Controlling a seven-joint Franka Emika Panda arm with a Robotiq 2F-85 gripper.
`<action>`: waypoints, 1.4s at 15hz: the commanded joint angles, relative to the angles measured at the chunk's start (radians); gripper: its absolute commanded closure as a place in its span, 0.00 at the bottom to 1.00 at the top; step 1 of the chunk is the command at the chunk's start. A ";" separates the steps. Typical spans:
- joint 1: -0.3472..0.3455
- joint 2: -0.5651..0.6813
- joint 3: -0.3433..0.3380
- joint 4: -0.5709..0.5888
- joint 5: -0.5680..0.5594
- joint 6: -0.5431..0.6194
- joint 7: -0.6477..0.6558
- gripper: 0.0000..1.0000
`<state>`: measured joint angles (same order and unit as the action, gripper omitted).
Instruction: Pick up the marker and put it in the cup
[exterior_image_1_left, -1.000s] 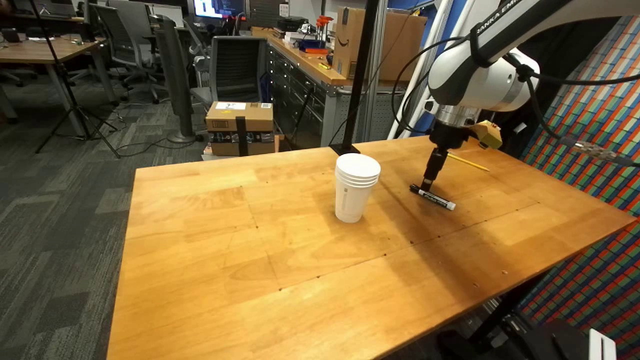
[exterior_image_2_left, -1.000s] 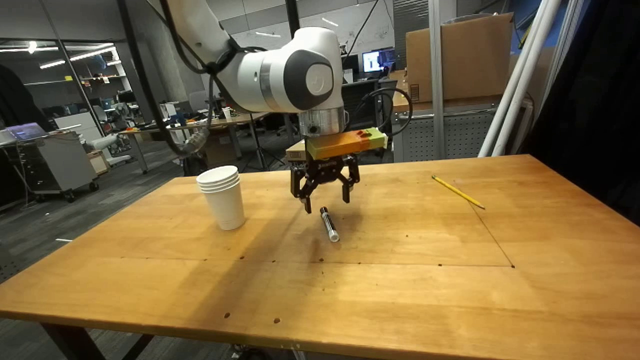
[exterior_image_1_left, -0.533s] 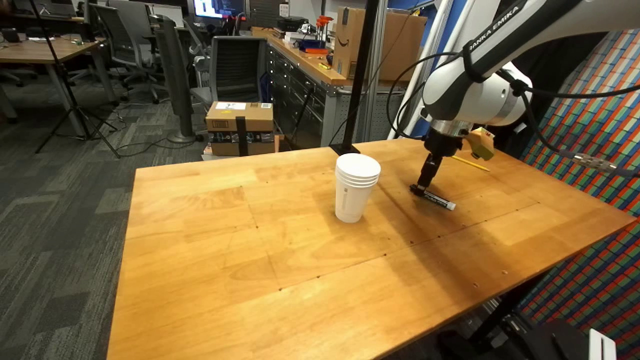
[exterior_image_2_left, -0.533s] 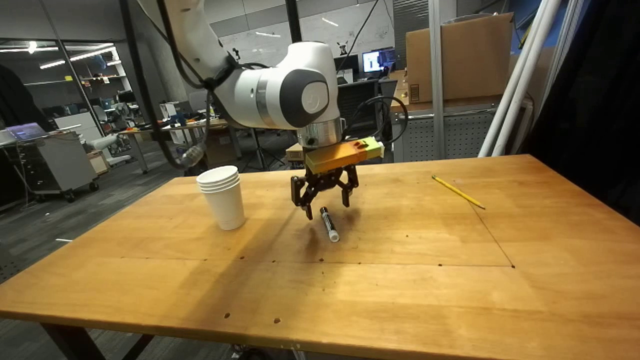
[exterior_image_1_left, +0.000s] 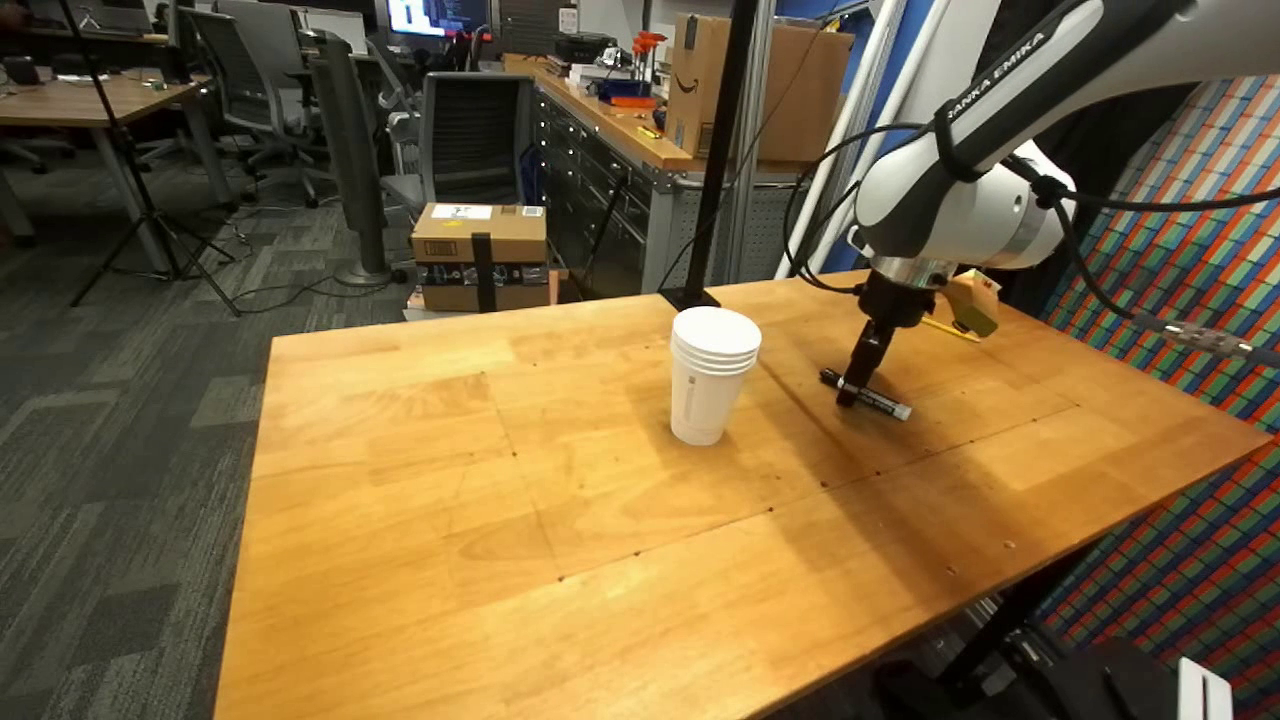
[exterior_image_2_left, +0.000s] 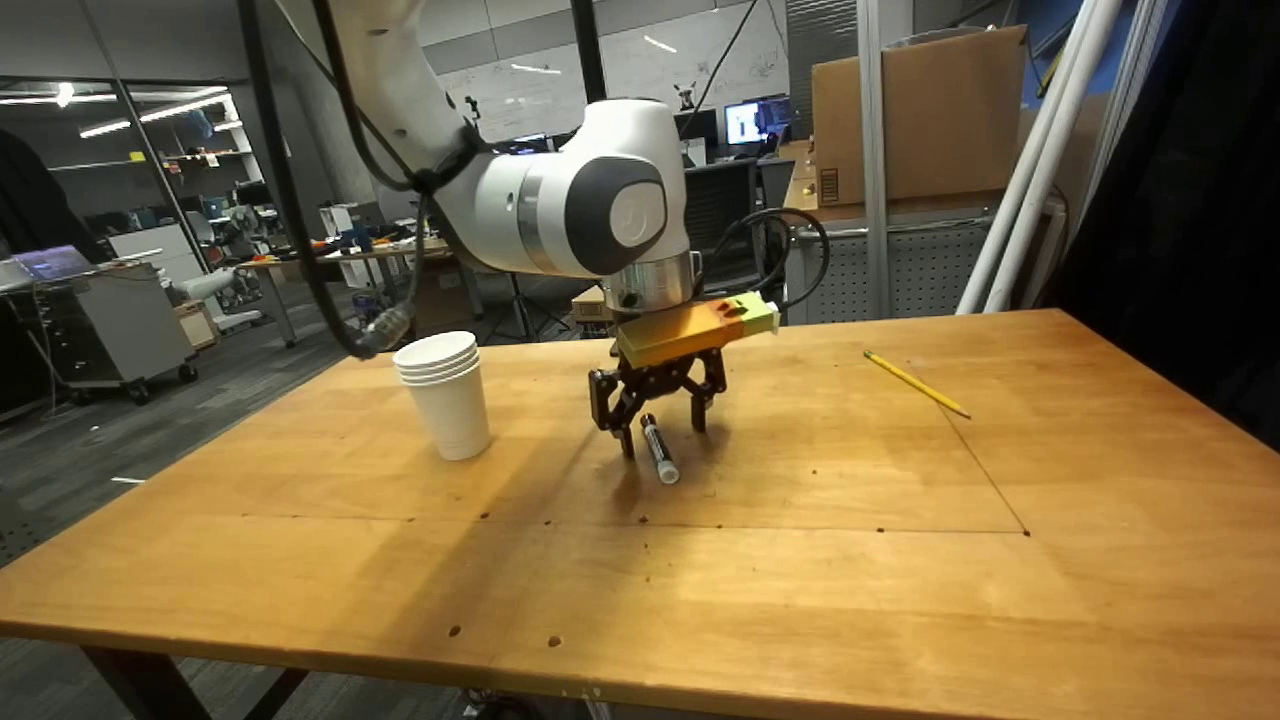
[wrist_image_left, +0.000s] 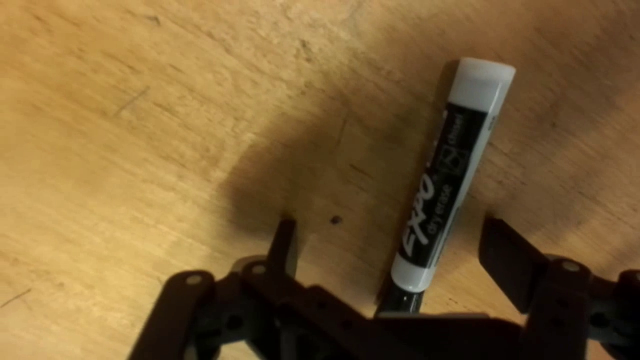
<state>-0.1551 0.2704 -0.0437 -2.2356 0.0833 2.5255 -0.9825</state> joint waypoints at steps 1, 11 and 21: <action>-0.022 -0.005 0.018 -0.014 0.013 0.035 -0.004 0.36; -0.017 -0.019 0.017 -0.013 0.004 0.031 -0.006 0.96; 0.026 -0.115 0.016 -0.003 -0.075 -0.039 0.075 0.95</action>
<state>-0.1476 0.2332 -0.0357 -2.2324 0.0488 2.5332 -0.9529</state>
